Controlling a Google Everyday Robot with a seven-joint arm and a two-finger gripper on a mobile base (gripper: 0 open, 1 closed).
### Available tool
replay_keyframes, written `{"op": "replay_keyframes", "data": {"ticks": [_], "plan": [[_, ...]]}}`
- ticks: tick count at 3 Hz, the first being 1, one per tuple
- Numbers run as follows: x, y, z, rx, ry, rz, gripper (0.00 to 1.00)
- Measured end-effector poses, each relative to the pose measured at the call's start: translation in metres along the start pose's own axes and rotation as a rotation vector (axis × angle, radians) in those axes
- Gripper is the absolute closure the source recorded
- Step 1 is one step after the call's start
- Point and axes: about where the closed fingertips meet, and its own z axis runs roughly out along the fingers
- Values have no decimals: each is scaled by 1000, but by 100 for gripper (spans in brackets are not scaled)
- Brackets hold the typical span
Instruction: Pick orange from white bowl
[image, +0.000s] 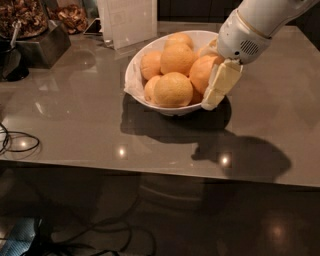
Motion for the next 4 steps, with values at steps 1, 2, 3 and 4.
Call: {"op": "replay_keyframes", "data": {"ticks": [1,2,3,4], "plan": [[0,0,0,0,0,0,42],[0,0,0,0,0,0,64],[0,0,0,0,0,0,88],[-1,0,-2,0,0,0,100]]}}
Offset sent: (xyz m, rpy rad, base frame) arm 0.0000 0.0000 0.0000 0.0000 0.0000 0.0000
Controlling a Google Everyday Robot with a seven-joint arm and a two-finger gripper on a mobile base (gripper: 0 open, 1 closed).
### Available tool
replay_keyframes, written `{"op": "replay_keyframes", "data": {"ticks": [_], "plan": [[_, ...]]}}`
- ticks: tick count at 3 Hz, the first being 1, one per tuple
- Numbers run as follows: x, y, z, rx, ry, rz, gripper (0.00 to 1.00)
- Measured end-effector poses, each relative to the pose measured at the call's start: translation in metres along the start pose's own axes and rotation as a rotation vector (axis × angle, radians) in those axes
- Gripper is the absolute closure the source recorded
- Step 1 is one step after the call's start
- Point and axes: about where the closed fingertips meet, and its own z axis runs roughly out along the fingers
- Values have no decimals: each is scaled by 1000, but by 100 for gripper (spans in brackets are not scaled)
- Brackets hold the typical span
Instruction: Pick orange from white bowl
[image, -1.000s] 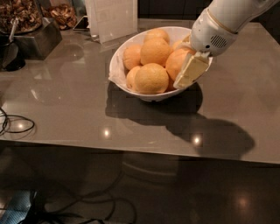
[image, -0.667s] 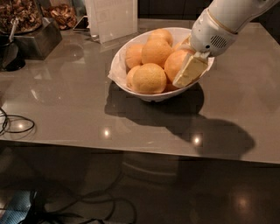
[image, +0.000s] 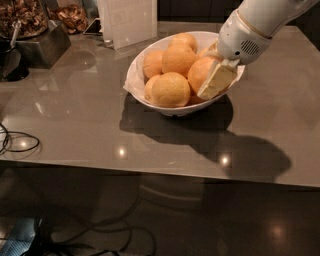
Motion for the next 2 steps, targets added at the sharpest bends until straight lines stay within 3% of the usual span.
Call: {"op": "replay_keyframes", "data": {"ticks": [1,2], "plan": [[-8,4,-17,-9,-128,-61,100],[-15,31,-61,8,-298,-115,100]]}}
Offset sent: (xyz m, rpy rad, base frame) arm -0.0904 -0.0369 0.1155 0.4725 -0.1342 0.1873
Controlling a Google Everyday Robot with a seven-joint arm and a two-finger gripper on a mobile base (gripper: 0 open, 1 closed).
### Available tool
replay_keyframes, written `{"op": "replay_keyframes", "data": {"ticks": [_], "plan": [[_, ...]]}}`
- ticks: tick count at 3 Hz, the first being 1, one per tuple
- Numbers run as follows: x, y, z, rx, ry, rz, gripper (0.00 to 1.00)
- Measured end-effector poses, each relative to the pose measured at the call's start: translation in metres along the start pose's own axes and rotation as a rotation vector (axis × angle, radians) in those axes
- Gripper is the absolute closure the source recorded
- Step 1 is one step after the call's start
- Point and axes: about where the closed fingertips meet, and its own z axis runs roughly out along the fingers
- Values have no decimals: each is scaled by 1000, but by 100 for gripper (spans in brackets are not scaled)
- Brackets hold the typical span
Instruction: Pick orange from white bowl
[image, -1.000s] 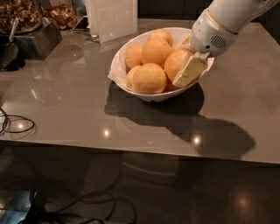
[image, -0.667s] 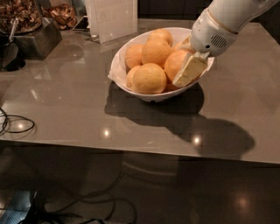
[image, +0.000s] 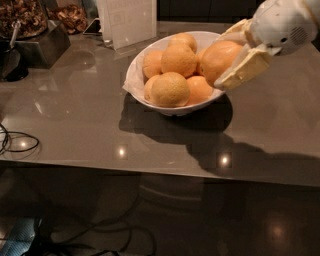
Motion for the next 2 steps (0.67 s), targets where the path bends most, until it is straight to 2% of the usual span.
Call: {"op": "replay_keyframes", "data": {"ticks": [1,2], "plan": [[-7,31,-41,48,-94,3,100],[-4,33,-48,64,-108,15,100]]}}
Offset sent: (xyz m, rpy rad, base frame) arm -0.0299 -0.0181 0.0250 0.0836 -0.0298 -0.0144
